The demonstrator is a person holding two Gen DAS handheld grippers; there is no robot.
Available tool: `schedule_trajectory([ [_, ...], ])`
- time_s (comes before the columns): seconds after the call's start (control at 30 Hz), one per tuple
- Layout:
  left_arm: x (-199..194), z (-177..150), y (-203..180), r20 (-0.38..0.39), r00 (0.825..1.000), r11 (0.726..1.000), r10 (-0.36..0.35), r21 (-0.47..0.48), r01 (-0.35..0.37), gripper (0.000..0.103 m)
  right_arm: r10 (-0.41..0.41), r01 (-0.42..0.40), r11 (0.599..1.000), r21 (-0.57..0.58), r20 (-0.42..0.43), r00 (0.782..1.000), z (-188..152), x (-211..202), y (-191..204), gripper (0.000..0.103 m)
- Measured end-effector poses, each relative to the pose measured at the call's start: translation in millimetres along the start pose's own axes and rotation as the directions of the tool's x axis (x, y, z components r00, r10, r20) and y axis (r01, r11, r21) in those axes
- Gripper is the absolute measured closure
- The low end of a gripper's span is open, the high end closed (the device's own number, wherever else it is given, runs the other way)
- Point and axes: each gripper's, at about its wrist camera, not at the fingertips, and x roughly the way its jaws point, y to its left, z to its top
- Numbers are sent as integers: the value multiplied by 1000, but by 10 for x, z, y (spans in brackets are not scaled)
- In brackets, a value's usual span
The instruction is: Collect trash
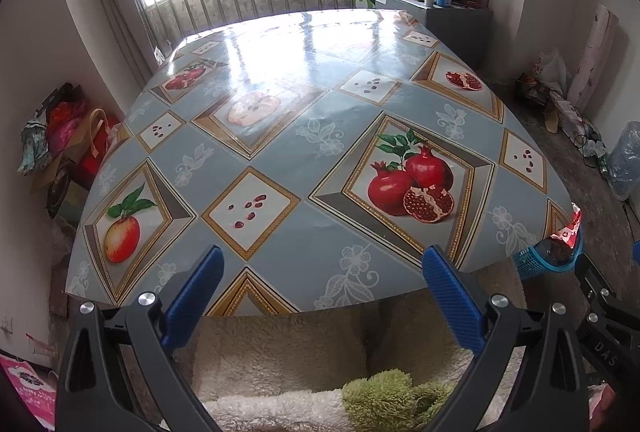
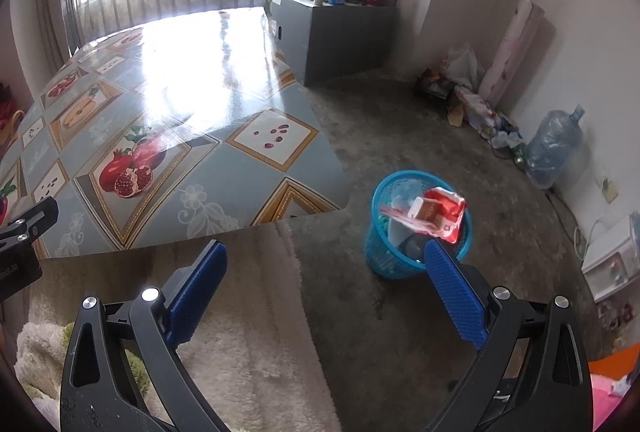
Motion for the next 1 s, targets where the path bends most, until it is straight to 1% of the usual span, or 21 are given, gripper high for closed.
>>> schedule_trajectory([
  [1.0, 17, -12, 55, -6, 1000, 1000, 6, -13, -6, 6, 15, -15, 1000, -24, 14, 1000, 14, -43, 56, 8],
])
